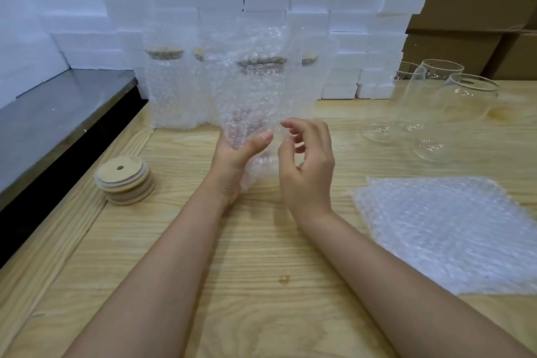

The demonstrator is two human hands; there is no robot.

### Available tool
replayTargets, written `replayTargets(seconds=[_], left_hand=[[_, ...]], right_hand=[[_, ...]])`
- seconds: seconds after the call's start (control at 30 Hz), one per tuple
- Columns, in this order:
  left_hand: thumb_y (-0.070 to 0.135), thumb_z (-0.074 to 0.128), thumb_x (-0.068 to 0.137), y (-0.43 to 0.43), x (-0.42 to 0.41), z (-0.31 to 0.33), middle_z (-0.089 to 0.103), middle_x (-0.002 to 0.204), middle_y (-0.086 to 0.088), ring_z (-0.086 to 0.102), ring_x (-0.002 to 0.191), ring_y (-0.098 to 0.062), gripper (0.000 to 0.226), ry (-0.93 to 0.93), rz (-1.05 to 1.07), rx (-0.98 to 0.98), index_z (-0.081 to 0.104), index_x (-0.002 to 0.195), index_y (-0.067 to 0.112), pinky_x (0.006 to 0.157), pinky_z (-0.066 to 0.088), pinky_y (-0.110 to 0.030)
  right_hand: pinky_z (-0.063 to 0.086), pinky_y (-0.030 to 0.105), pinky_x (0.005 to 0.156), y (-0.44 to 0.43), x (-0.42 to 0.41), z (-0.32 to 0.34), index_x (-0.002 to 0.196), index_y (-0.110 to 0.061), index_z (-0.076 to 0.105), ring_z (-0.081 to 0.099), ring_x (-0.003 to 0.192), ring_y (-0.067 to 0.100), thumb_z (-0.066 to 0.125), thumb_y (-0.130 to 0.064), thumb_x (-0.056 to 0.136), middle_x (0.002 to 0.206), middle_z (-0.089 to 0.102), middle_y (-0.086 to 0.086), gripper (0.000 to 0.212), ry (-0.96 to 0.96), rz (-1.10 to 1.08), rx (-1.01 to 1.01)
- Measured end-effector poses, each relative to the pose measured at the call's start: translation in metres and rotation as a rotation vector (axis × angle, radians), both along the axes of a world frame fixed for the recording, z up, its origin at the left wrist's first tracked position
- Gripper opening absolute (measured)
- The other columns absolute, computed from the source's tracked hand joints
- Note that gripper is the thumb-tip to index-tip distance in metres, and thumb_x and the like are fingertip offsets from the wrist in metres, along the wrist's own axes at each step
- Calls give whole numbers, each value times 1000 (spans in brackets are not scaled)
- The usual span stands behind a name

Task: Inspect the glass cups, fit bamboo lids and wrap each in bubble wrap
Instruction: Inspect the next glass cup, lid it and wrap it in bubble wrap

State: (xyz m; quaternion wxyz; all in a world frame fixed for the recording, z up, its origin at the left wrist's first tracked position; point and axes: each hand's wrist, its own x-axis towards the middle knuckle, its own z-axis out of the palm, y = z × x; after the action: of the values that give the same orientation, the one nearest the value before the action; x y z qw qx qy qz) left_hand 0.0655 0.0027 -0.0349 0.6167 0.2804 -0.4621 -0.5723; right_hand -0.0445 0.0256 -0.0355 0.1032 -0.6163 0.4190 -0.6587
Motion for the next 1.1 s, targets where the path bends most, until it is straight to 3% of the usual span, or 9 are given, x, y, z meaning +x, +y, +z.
replayTargets(seconds=[0.2, 0.27, 0.33, 0.47, 0.67, 0.8, 0.9, 0.97, 1.1], left_hand=[[30, 85, 62, 5, -8, 7, 54, 132, -14, 52, 126, -31, 98, 17, 56, 3, 36, 142, 4, 103, 43, -55], [60, 77, 66, 4, -9, 10, 66, 123, 5, 60, 117, -11, 81, -46, 78, 17, 50, 130, 17, 92, 52, -36], [68, 44, 86, 5, -10, 11, 67, 116, 19, 60, 111, 2, 54, -158, 119, -29, 53, 124, 31, 82, 52, -19], [51, 27, 98, 3, -11, 4, 58, 131, 22, 50, 124, 3, 44, -253, 209, -100, 52, 131, 37, 91, 49, -24], [4, 55, 94, 2, -11, 5, 70, 104, 11, 65, 97, -7, 28, -269, 402, -279, 63, 114, 20, 82, 50, -21], [11, 60, 93, -3, -4, 7, 57, 128, -8, 57, 109, -7, 47, -274, 414, -143, 45, 137, 16, 89, 47, -17], [19, 61, 91, -6, 3, 5, 51, 138, -20, 53, 124, -24, 55, -147, 243, 48, 42, 140, 3, 105, 43, -30], [22, 61, 86, -4, 3, 4, 57, 125, -24, 56, 117, -34, 46, -103, 141, 55, 53, 121, -7, 105, 43, -46], [21, 60, 90, -3, -2, 1, 68, 94, -6, 64, 96, -23, 9, -100, 132, -11, 62, 89, 12, 93, 50, -43]], right_hand=[[44, 26, 97, 1, -2, -4, 126, -13, 52, 49, 113, 7, 44, -46, 89, 122, 49, -5, 51, -46, 71, 168], [35, 13, 103, -2, -4, -4, 138, -16, 42, 41, 124, 1, 47, -59, 82, 134, 43, -6, 71, -53, 113, 251], [28, 10, 106, -6, -8, -1, 147, -18, 31, 32, 133, 0, 58, -67, 74, 145, 34, -7, 91, -49, 151, 343], [28, 31, 115, -14, -18, 5, 150, -18, 23, 29, 139, 7, 76, -64, 61, 151, 31, -5, 113, -111, 174, 434], [51, 41, 97, -28, -36, 7, 127, -19, 50, 63, 110, 11, 83, -40, 64, 121, 64, -3, 74, -320, 315, 482], [57, 34, 80, -33, -38, 2, 110, -13, 60, 68, 99, 15, 75, -28, 74, 101, 71, -4, 42, -327, 554, 453], [55, 32, 86, -31, -37, 2, 107, -15, 64, 67, 103, 17, 69, -37, 71, 101, 72, -3, 42, -292, 627, 480], [54, 34, 91, -29, -36, 3, 114, -8, 64, 66, 108, 19, 66, -38, 73, 109, 72, 3, 51, -285, 665, 498], [44, 53, 103, -28, -38, 6, 130, 1, 53, 58, 119, 33, 66, -37, 76, 126, 61, 21, 68, -339, 715, 538]])
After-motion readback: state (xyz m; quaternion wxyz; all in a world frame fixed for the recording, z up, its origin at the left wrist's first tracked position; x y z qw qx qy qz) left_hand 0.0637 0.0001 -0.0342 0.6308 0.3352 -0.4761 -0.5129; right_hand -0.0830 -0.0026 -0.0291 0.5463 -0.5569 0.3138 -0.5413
